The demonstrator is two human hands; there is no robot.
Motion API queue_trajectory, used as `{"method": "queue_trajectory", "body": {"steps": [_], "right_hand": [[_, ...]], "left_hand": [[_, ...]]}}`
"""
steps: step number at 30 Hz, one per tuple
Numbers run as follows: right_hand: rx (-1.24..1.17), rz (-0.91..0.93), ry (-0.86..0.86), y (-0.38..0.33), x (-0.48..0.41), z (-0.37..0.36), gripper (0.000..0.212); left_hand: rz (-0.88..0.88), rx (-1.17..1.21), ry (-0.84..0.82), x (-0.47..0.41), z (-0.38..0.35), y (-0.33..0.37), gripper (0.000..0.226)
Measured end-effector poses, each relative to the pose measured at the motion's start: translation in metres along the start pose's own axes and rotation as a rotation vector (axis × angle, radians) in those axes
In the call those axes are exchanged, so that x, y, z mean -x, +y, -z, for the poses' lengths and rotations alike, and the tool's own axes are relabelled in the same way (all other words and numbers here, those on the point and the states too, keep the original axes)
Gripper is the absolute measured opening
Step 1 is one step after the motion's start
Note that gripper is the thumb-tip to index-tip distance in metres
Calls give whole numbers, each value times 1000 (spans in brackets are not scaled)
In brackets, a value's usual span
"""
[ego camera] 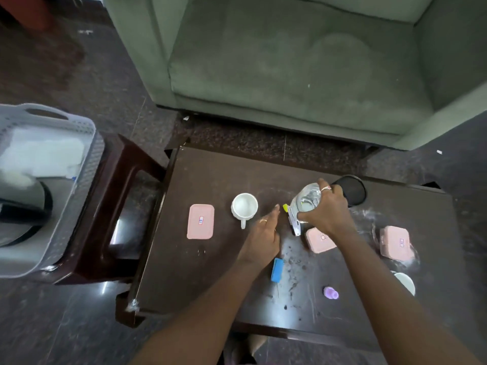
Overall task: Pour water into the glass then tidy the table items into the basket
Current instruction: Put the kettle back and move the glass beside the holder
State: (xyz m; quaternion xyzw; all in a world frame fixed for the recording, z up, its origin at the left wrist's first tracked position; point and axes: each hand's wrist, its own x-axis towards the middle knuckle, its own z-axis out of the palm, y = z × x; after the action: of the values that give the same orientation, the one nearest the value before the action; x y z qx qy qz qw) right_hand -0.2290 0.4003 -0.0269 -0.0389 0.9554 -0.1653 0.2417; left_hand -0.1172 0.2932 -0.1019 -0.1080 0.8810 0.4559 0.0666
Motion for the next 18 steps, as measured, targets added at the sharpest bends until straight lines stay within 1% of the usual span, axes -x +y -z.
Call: {"method": "queue_trajectory", "body": {"steps": [2, 5, 7, 10, 12, 16, 18], "right_hand": [[-20, -23, 24, 7, -18, 7, 97], [-27, -24, 40, 11, -42, 11, 95], [-32, -23, 37, 12, -57, 11, 95], [-44, -26, 22, 13, -74, 9, 95], [-50, -24, 9, 14, -83, 6, 95], [-93, -34, 3, 19, -93, 0, 94], [-109, -43, -6, 23, -95, -4, 96]], "left_hand": [[17, -66, -96, -15, -11, 0, 63], [39, -241, -199, -36, -30, -2, 65], [-30, -383, -254, -48, -42, -2, 65], [-170, -559, -364, -62, -53, 2, 59], [-280, -694, -403, -69, -60, 4, 53], [-305, -866, -466, -77, -71, -6, 45], [-322, -896, -468, -81, -69, -11, 43]]}}
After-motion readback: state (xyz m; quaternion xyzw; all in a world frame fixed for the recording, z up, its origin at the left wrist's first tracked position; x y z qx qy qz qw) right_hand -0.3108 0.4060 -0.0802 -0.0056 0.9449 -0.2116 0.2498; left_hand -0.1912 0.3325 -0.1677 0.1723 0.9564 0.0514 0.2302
